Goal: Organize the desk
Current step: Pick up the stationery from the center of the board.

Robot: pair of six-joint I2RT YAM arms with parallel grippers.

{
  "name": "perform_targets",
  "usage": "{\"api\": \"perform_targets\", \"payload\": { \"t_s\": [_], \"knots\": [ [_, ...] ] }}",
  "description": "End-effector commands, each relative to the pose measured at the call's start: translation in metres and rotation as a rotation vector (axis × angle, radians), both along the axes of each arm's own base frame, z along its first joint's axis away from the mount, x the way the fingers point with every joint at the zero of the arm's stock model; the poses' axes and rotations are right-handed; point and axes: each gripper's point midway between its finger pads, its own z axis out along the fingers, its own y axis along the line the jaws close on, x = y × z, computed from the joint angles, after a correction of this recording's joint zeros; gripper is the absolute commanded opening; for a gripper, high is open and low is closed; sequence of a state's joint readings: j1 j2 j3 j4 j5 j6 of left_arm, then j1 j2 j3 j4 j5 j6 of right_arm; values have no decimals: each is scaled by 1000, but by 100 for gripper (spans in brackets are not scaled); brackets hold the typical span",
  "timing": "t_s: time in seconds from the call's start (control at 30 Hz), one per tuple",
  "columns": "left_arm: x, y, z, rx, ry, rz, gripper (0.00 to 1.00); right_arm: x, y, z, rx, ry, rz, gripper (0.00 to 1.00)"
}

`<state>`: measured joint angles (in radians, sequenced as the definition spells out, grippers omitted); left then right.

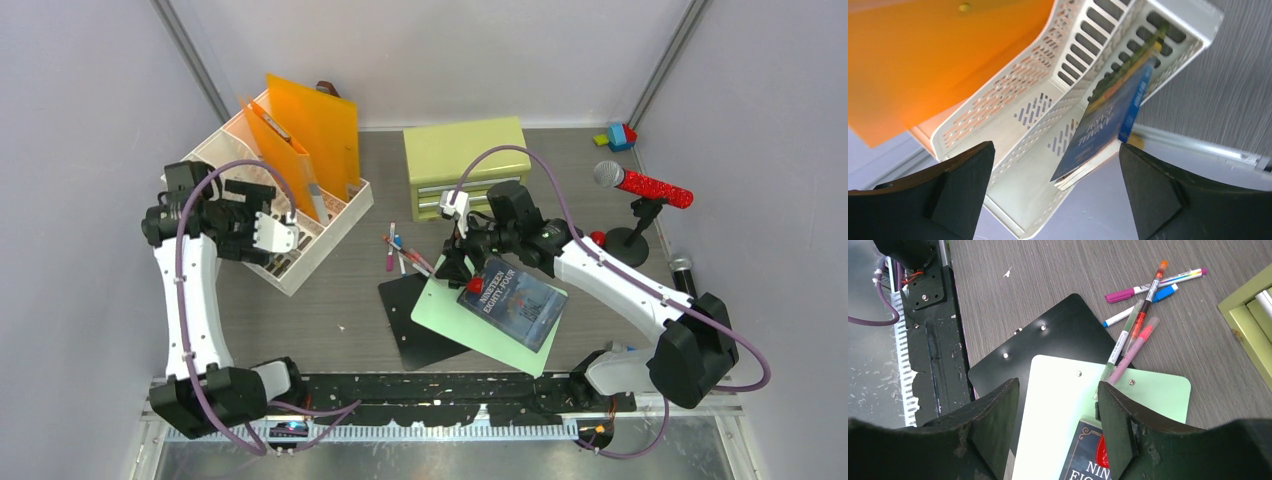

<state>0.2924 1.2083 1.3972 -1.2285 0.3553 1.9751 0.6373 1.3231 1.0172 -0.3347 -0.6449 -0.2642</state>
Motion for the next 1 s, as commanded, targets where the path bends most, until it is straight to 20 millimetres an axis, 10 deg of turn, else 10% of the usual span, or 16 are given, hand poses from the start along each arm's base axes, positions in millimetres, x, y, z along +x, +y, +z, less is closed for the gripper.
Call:
{"api": "perform_targets", "payload": {
  "t_s": [0.0,0.2,0.57,0.97],
  "knots": [
    [-11,-34,23,-234,-81,39,100,5,-4,16,-8,-40,-23,66],
    [-39,-79,33,-587,-30,177,100,7,-27,8,-137,-48,-83,69],
    [-71,-157,-6,-748,247,478,100,5,-107,-47,-517,-53,-238,87],
    [-72,-273,-48,-697,401,211,100,-7,-182,-77,-666,23,-342,87]
  ]
}}
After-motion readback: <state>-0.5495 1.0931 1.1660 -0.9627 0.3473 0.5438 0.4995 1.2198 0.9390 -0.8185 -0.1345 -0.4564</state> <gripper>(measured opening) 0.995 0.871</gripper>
